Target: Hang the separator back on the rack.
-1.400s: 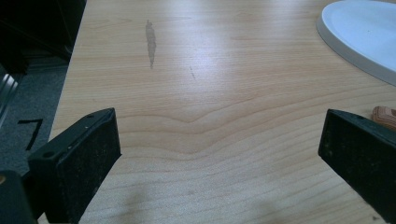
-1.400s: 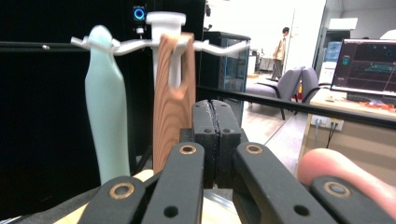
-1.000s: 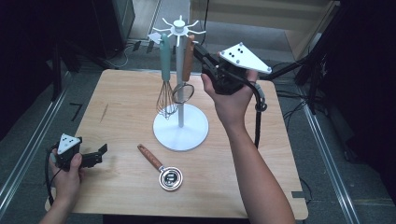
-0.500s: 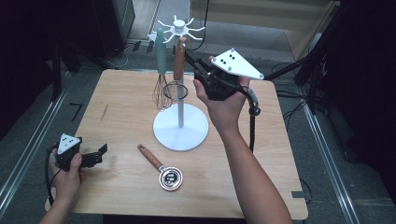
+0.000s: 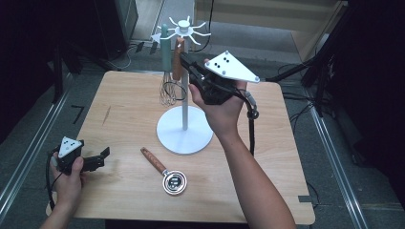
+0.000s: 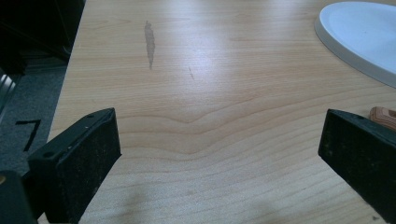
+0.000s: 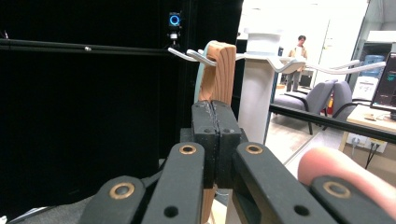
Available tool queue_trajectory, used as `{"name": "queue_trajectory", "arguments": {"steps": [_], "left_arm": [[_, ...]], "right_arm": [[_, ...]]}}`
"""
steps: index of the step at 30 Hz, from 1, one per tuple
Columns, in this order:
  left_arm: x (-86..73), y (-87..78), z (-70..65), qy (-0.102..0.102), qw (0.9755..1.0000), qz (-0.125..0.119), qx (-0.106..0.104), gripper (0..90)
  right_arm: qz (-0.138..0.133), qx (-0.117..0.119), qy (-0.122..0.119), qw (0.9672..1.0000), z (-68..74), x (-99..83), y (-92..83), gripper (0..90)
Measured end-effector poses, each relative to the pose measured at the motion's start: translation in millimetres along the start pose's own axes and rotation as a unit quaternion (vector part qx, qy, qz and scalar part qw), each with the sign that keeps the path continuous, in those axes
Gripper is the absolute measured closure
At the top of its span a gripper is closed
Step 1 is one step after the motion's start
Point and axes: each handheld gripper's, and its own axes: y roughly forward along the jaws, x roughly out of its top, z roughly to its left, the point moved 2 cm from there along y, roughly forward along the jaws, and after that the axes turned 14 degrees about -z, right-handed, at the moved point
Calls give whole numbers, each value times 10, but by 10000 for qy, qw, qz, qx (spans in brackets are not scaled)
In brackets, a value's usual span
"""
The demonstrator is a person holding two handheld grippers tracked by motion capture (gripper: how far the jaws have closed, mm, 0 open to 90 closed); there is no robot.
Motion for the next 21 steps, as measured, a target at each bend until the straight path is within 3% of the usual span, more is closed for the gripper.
{"name": "queue_trajectory", "arguments": {"steps": [14,21], "left_arm": [[0,0,1,3,10000,2,-1,0],[-1,1,3,-15,10000,-18,-8,0]], "right_arm": [[105,104,-16,9999,68,-17,93,900],[106,115,-21,9999,67,-12,57,900]]}}
